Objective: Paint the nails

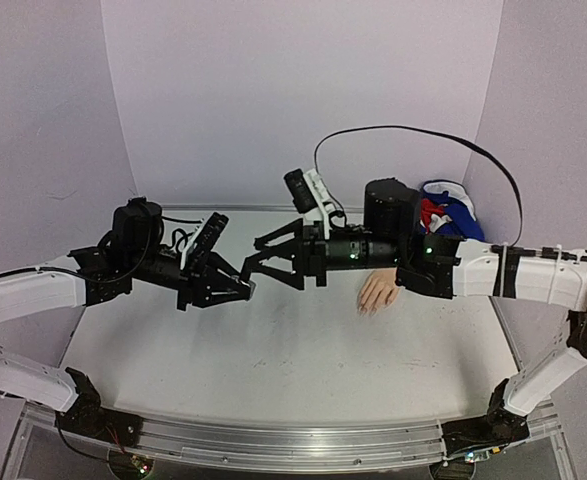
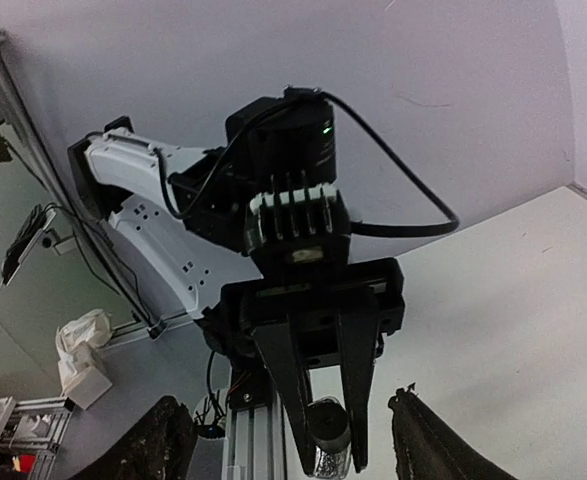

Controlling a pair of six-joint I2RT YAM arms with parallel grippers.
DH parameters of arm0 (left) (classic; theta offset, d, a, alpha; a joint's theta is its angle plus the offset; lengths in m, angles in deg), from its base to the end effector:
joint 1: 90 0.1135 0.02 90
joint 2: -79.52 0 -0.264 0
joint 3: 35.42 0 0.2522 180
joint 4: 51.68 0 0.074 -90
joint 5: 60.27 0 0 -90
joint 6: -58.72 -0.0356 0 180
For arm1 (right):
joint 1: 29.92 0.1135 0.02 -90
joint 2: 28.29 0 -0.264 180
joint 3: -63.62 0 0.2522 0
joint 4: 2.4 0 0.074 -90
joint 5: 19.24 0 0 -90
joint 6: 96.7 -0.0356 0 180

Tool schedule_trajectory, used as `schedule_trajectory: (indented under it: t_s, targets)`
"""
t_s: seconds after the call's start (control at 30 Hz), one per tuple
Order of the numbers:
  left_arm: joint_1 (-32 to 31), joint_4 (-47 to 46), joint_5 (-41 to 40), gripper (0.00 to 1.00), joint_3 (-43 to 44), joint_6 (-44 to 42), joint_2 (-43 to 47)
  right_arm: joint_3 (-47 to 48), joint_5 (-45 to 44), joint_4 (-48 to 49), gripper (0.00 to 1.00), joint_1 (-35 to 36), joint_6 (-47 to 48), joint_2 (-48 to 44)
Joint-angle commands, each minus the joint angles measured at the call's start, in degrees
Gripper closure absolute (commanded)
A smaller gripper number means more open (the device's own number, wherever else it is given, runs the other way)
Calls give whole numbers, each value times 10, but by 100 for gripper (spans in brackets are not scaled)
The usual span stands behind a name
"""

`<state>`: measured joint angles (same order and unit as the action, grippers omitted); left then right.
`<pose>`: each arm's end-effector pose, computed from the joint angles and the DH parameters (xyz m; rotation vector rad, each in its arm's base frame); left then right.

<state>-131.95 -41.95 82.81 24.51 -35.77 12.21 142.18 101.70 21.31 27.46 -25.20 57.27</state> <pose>0.1739 -0.1946 0.2966 1.3424 1.4163 -1.3002 0.1733 0.3047 0.3760 -0.9461 1.1337 1.4459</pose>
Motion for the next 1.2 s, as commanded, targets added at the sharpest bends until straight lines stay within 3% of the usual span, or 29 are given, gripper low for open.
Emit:
schedule_trajectory:
  t_s: [0.0,0.43,0.87,0.93,1.03,1.1,1.17]
  targets:
    - [-2,-27,76,100,30,13,1,39,108,59,37,0,4,38]
    - [-10,-27,91,100,31,13,-4,72,152,131,71,0,-45,100]
    - [-10,-27,57,100,26,6,11,78,165,141,93,7,-54,115]
    - [-9,-27,26,100,23,3,20,76,156,138,99,8,-52,115]
    - [-9,-28,-71,100,12,-4,42,77,115,118,100,16,-46,117]
    - [-8,-28,-174,100,-1,-12,56,85,45,83,100,26,-42,120]
    - [-8,-27,-312,100,-12,-19,70,89,-91,59,100,43,-43,125]
